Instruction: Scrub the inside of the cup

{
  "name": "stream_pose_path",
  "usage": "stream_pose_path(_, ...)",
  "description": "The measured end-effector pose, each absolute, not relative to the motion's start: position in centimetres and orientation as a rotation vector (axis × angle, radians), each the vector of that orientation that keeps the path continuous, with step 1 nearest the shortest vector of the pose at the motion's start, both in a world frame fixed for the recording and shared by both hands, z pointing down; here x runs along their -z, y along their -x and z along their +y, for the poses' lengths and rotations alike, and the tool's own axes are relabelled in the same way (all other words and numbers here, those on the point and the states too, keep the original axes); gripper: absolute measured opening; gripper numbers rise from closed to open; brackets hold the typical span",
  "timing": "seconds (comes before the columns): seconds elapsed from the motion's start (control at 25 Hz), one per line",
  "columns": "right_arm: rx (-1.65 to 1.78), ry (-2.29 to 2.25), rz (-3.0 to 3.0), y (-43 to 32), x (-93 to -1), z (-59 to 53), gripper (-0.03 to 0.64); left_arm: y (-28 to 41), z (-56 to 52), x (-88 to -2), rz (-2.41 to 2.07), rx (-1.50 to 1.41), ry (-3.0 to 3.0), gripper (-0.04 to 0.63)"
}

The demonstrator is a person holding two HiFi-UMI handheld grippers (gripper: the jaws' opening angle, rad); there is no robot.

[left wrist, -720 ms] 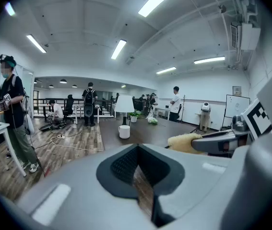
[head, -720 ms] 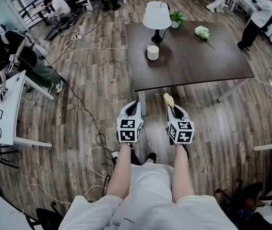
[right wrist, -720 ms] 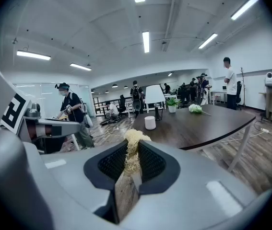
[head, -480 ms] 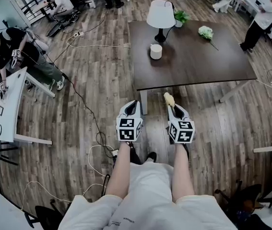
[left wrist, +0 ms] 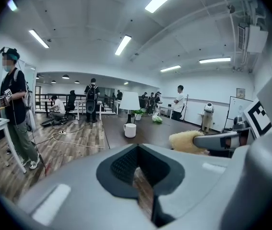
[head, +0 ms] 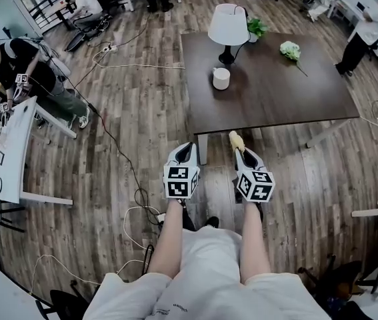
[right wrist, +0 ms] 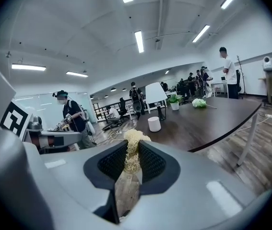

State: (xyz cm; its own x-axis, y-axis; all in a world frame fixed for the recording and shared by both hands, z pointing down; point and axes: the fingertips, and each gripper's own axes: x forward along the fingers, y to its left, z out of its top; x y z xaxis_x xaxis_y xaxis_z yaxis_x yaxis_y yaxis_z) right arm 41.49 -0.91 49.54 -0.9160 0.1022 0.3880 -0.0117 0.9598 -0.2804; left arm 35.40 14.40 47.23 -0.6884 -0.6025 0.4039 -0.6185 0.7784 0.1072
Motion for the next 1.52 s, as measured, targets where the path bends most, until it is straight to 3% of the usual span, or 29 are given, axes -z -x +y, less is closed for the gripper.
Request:
stream_pose_path(0.6,-0.339,0.066,-2.691,-30.7,-48.7,-1.5,0.091,-23.7,13.4,-46.6,-2.512,0.022,-0.973,0.002)
stream_pose_path(1.52,-0.451,-0.301,-2.666,-21.3,-51.3,-1.6,0.094,-10.9,16.6,-48.8,-2.388,-0.030,-1.174,0.002)
